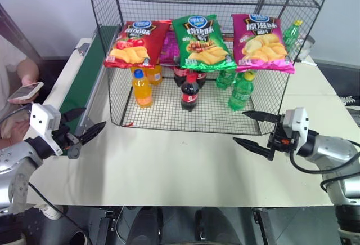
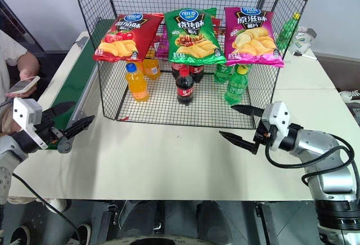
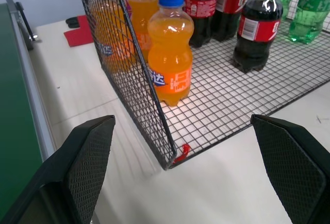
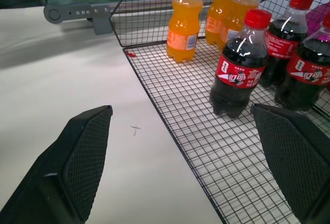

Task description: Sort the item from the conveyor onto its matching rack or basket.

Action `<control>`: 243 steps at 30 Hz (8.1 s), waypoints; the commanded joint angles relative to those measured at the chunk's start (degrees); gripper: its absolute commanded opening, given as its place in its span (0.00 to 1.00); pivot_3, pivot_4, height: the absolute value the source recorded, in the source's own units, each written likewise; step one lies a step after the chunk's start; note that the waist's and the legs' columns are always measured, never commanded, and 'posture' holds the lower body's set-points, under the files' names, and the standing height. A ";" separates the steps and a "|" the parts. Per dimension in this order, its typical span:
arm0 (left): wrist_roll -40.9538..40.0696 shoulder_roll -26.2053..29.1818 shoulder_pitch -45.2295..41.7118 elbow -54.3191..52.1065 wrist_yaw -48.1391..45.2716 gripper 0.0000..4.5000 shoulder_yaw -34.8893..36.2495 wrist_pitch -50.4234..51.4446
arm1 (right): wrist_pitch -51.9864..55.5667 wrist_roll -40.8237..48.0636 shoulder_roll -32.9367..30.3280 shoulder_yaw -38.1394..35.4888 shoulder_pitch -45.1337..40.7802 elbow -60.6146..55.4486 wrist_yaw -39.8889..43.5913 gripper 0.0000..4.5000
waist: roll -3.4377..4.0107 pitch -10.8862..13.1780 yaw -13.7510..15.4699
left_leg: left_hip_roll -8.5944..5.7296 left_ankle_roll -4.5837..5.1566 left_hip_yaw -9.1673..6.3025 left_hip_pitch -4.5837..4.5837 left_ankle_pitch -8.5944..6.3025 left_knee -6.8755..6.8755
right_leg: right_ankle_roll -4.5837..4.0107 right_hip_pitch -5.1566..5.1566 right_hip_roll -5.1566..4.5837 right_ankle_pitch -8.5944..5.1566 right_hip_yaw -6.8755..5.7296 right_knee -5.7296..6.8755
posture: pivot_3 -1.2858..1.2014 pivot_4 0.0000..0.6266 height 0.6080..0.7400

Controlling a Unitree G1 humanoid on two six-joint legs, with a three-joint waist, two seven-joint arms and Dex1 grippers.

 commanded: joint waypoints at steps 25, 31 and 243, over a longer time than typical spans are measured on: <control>0.58 -0.37 -0.37 -1.19 0.24 1.00 0.88 -1.82 | -3.65 -2.30 -0.78 0.96 -1.21 1.36 0.30 0.99 | 0.00 0.00 -0.01 | 0.00 0.00 0.00 0.00 0.00 0.06 | 0.01 0.00 0.01 0.01 0.00 0.06 | 0.52 0.24 0.99; 0.65 -0.39 -0.82 -0.99 0.18 1.00 0.73 -1.83 | -4.14 -2.69 -0.67 1.31 -1.95 2.00 0.50 0.99 | 0.00 0.00 -0.01 | 0.00 0.00 0.00 0.01 0.00 0.07 | 0.01 -0.01 0.02 0.01 0.00 0.08 | 0.52 0.24 0.99; 50.52 7.61 25.70 19.30 35.77 1.00 12.40 -63.17 | 1.27 -3.90 8.78 18.42 -16.20 1.55 5.08 0.99 | -0.12 -0.08 -0.31 | 0.04 0.00 0.06 -0.04 -0.01 0.17 | 0.00 -0.19 -0.05 0.01 0.02 0.31 | 0.52 0.24 0.99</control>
